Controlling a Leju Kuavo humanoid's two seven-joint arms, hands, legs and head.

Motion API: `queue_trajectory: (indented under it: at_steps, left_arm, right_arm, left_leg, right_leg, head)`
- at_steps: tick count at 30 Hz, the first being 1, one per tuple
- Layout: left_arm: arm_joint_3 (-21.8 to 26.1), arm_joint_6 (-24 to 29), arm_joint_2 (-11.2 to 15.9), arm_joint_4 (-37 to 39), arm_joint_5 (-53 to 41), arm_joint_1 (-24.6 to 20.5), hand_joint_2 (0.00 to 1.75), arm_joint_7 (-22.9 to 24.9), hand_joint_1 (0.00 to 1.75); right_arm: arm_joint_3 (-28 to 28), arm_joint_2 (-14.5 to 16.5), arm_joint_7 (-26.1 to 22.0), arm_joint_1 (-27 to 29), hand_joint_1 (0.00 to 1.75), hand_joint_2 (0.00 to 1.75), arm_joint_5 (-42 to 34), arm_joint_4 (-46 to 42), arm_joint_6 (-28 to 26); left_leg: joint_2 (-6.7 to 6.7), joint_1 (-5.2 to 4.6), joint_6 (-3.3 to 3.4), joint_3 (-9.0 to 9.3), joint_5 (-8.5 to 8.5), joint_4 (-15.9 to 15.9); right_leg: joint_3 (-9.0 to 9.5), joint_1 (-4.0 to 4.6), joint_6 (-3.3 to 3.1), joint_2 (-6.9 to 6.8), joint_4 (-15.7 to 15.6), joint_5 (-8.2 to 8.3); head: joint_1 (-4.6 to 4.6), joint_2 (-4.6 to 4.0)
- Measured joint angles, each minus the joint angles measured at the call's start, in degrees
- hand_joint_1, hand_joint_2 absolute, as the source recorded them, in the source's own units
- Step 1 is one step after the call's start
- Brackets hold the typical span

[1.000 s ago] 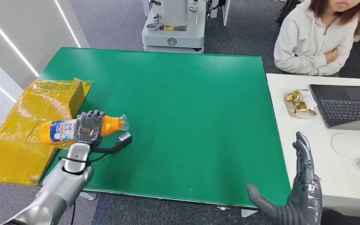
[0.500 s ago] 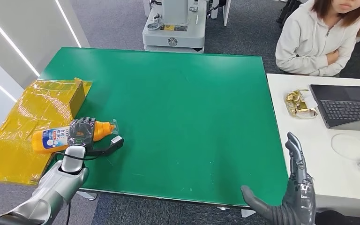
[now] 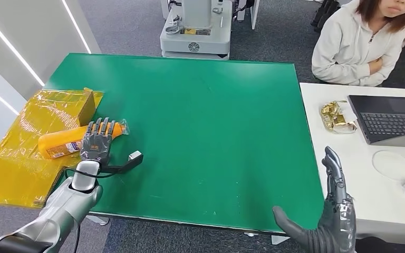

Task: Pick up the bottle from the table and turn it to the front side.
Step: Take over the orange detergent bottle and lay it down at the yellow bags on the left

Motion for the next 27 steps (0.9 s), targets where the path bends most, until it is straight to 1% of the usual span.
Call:
queue_trajectory:
  at_steps: [2,4,6,10,13,15,17,21,24,27]
  left_arm:
    - [2.1,2.5,-1.3,-1.4,3.8,1.3,1.75,-7.0,0.0]
    - [4.9,4.5,-3.3,-4.9,11.8,3.8,1.75,-15.8,0.0]
    - [7.3,5.6,-5.7,-10.2,20.7,6.8,1.75,-23.2,0.0]
    - [9.2,6.8,-9.4,-21.3,33.8,11.9,1.75,-31.9,0.0]
    - [9.1,5.4,-11.7,-30.2,49.0,15.2,1.75,-40.0,0.0]
    - [8.3,1.8,-13.0,-36.2,58.4,17.2,1.75,-42.7,0.0]
    - [6.6,-2.7,-13.9,-41.5,66.0,19.0,1.75,-43.5,0.0]
    - [2.0,-11.5,-14.2,-49.3,79.1,21.6,1.75,-44.2,0.0]
    - [-1.0,-15.4,-14.0,-52.4,83.4,22.8,1.75,-45.0,0.0]
    - [-3.9,-16.5,-13.6,-53.4,84.9,23.6,1.75,-46.9,0.0]
  right_arm:
    - [0.0,-0.7,0.1,-0.1,0.0,1.75,-1.4,0.4,-0.4]
    - [0.0,-1.5,0.0,-0.1,0.0,1.75,-2.9,0.8,-0.9]
    - [0.2,-2.2,0.0,-0.4,0.0,1.75,-4.1,1.4,-1.4]
    - [0.9,-3.2,-0.1,-1.3,0.0,1.75,-6.0,2.9,-2.1]
    - [1.9,-3.7,-0.3,-2.7,0.0,1.75,-8.3,4.4,-2.8]
    - [2.6,-3.8,-1.0,-3.6,0.0,1.75,-10.3,5.5,-4.0]
    - [3.2,-3.9,-2.2,-4.0,0.0,1.75,-12.9,6.3,-5.6]
    - [4.4,-4.4,-4.6,-3.4,0.0,1.75,-18.6,7.4,-9.2]
    - [5.5,-5.0,-5.5,-2.9,0.0,1.75,-22.2,8.1,-11.0]
    - [7.6,-5.6,-6.4,-2.6,0.0,1.75,-27.0,9.5,-13.6]
  left_leg:
    - [0.0,-0.02,0.0,0.0,0.0,0.0]
    - [0.0,-0.04,0.01,-0.01,-0.01,0.0]
    - [0.01,-0.05,0.07,-0.02,-0.05,0.0]
    - [0.02,-0.05,0.14,-0.03,-0.1,0.0]
    - [0.02,-0.04,0.15,-0.02,-0.1,0.0]
    - [0.01,-0.03,0.15,-0.02,-0.1,0.0]
    - [0.0,-0.03,0.15,-0.02,-0.1,0.0]
    - [0.0,-0.03,0.15,-0.03,-0.11,0.0]
    - [0.01,-0.03,0.12,-0.03,-0.15,0.0]
    - [0.0,-0.03,0.11,-0.03,-0.17,0.0]
  right_leg:
    - [0.0,-0.02,0.0,0.0,0.0,0.0]
    - [0.0,-0.04,0.01,0.0,0.0,0.0]
    - [0.01,-0.05,0.01,0.01,0.0,0.0]
    - [0.0,-0.05,0.03,0.01,-0.1,-0.01]
    - [0.0,-0.05,0.04,0.0,0.0,-0.02]
    - [0.0,-0.04,0.05,-0.03,0.0,-0.03]
    - [0.0,-0.04,0.06,-0.05,0.0,-0.03]
    - [0.0,-0.03,0.06,-0.04,0.0,-0.04]
    - [0.0,-0.04,0.07,-0.03,0.0,-0.06]
    - [0.01,-0.04,0.09,-0.04,0.0,-0.08]
  head:
    - [0.01,0.0]
    - [0.01,0.0]
    - [0.02,0.0]
    - [0.01,0.0]
    - [0.01,0.0]
    - [0.01,0.0]
    - [0.01,0.0]
    - [0.01,0.0]
    - [0.01,0.0]
    - [0.01,0.0]
